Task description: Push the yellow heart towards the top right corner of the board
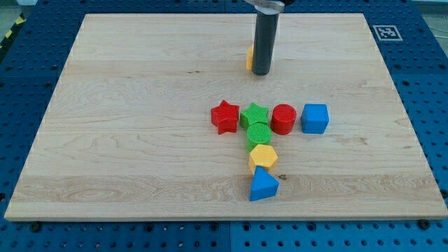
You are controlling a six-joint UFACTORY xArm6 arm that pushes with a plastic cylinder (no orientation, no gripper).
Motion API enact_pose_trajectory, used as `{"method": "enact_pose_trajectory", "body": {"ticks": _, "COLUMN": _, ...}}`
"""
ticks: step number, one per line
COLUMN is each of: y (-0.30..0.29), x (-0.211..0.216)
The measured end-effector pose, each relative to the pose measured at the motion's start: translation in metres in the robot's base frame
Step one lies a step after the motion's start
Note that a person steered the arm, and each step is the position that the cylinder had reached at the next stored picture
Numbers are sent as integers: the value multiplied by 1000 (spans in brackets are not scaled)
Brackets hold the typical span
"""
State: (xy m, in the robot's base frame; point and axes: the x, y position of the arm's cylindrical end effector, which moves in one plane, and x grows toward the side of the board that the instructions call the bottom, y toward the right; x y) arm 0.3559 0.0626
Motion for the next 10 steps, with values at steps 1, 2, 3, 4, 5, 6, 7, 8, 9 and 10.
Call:
{"method": "enact_pose_trajectory", "body": {"ticks": 1, "y": -11, "x": -1}}
{"method": "enact_pose_trajectory", "body": {"ticks": 2, "y": -38, "x": 5}}
{"method": "enact_pose_trajectory", "body": {"ticks": 3, "y": -65, "x": 5}}
{"method": "enact_pose_trajectory", "body": {"ticks": 4, "y": -78, "x": 4}}
{"method": "enact_pose_trajectory", "body": {"ticks": 5, "y": -78, "x": 0}}
{"method": "enact_pose_trajectory", "body": {"ticks": 6, "y": -77, "x": -5}}
{"method": "enact_pose_trajectory", "body": {"ticks": 7, "y": -77, "x": -7}}
{"method": "enact_pose_trajectory", "body": {"ticks": 8, "y": -71, "x": -17}}
{"method": "enact_pose_trajectory", "body": {"ticks": 9, "y": -44, "x": -18}}
{"method": "enact_pose_trajectory", "body": {"ticks": 10, "y": -16, "x": -20}}
